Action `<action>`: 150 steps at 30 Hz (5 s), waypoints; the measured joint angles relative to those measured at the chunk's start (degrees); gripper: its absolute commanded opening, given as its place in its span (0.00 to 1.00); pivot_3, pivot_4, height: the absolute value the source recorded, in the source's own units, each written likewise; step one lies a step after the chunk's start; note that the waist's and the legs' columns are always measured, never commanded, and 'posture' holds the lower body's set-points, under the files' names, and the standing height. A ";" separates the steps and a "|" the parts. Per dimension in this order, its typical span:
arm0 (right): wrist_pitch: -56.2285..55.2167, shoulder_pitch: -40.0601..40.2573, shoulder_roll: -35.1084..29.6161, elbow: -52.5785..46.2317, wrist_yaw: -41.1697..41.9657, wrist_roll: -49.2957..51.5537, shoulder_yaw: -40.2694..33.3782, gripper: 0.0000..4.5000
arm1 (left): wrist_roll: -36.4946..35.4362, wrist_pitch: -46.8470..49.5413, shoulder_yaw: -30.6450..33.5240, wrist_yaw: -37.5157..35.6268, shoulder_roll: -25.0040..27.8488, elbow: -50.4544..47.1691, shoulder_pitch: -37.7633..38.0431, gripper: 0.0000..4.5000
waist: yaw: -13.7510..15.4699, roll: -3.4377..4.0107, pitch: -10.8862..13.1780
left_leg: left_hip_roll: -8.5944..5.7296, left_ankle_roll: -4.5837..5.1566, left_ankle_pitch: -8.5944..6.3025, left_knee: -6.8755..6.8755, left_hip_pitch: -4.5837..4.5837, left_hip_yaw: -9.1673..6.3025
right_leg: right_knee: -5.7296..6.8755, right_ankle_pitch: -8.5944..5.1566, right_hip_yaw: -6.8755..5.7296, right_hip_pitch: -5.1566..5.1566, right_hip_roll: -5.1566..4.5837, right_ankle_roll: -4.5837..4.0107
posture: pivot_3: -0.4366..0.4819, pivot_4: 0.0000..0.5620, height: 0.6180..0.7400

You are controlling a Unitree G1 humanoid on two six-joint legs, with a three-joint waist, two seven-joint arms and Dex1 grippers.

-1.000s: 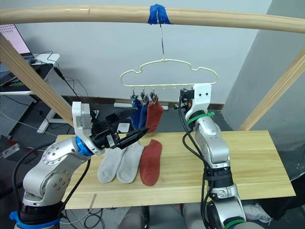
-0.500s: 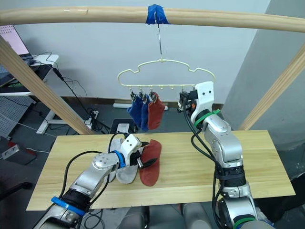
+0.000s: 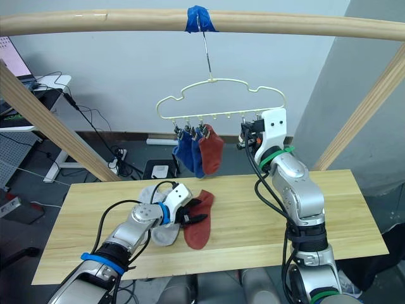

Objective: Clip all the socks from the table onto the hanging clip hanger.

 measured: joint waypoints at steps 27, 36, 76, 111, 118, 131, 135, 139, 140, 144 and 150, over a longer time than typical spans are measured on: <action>31.48 -6.02 -4.12 -0.80 2.95 27.14 -15.25 0.00 | -3.65 -18.11 5.07 -0.64 0.12 -21.23 3.74 0.00 | 0.14 0.01 0.00 | -0.01 0.02 0.01 0.00 0.02 -0.04 | -0.02 0.06 -0.01 0.09 -0.02 -0.11 | 0.29 0.38 1.00; 41.63 -8.24 -1.88 -0.78 -3.17 35.86 -20.71 0.00 | -2.58 -21.31 5.19 4.05 -1.65 -21.13 1.21 0.00 | 0.25 0.01 0.01 | 0.00 0.04 0.01 -0.01 0.00 -0.04 | -0.03 -0.05 -0.01 0.08 0.00 0.09 | 0.30 0.37 1.00; 40.96 3.75 -19.96 -16.70 -1.00 42.41 -18.71 1.00 | -7.09 -21.27 5.06 3.19 -3.21 -19.24 -1.11 0.64 | 0.01 0.06 0.03 | 0.00 0.07 -0.01 -0.05 -0.06 0.04 | -0.19 -0.14 0.04 0.03 0.00 0.22 | 0.25 0.35 1.00; -7.60 10.20 -3.83 -7.36 -8.76 -5.25 6.63 0.47 | -41.73 21.57 24.71 4.71 12.19 -61.54 17.49 1.00 | 1.48 0.11 0.05 | 0.07 0.07 0.00 -0.11 -0.02 0.03 | -0.15 -0.19 0.01 -0.05 0.02 0.11 | 0.39 0.38 1.00; -9.79 8.45 -1.83 -3.87 -8.72 -7.28 6.45 0.47 | -41.73 22.31 24.75 5.34 12.00 -61.87 17.46 1.00 | 1.61 0.11 0.05 | 0.07 0.07 0.00 -0.11 -0.02 0.03 | -0.14 -0.19 0.01 -0.05 0.02 0.11 | 0.40 0.38 1.00; -11.91 5.63 -0.81 2.68 -9.97 -10.38 4.37 0.47 | -41.71 23.02 24.75 6.87 11.33 -63.25 16.57 1.00 | 2.49 0.11 0.06 | 0.06 0.07 0.00 -0.11 -0.02 0.03 | -0.13 -0.18 0.01 -0.05 0.02 0.11 | 0.41 0.38 1.00; -12.47 5.04 -0.20 3.91 -10.06 -10.91 4.16 0.47 | -41.68 23.55 24.75 7.25 11.27 -63.25 16.54 1.00 | 2.60 0.12 0.06 | 0.06 0.07 0.00 -0.10 -0.03 0.03 | -0.14 -0.18 0.02 -0.04 0.01 0.11 | 0.41 0.38 1.00; -13.28 2.98 0.85 5.87 -10.72 -11.33 3.49 0.47 | -41.64 23.61 24.74 7.61 11.14 -63.29 16.50 1.00 | 2.62 0.12 0.06 | 0.06 0.07 0.00 -0.11 -0.01 0.02 | -0.11 -0.18 -0.01 -0.05 0.02 0.10 | 0.42 0.37 1.00; -13.56 2.83 1.01 6.27 -10.82 -11.36 3.37 0.47 | -41.63 23.61 24.74 7.65 11.12 -63.28 16.47 1.00 | 2.65 0.12 0.06 | 0.06 0.07 0.00 -0.11 -0.02 0.02 | -0.12 -0.18 0.00 -0.04 0.02 0.10 | 0.42 0.37 1.00; -13.95 2.28 1.51 8.11 -11.06 -11.45 3.14 0.47 | -41.59 23.61 24.74 7.64 11.10 -63.28 16.28 1.00 | 2.66 0.12 0.06 | 0.06 0.07 0.00 -0.11 -0.03 0.03 | -0.13 -0.18 0.00 -0.04 0.01 0.10 | 0.42 0.37 1.00; -14.63 0.83 2.67 10.11 -11.82 -11.45 2.25 0.47 | -41.46 23.61 24.74 7.69 10.99 -63.28 16.23 1.00 | 2.66 0.12 0.06 | 0.06 0.07 0.00 -0.10 -0.02 0.03 | -0.12 -0.18 0.01 -0.05 0.02 0.10 | 0.43 0.37 1.00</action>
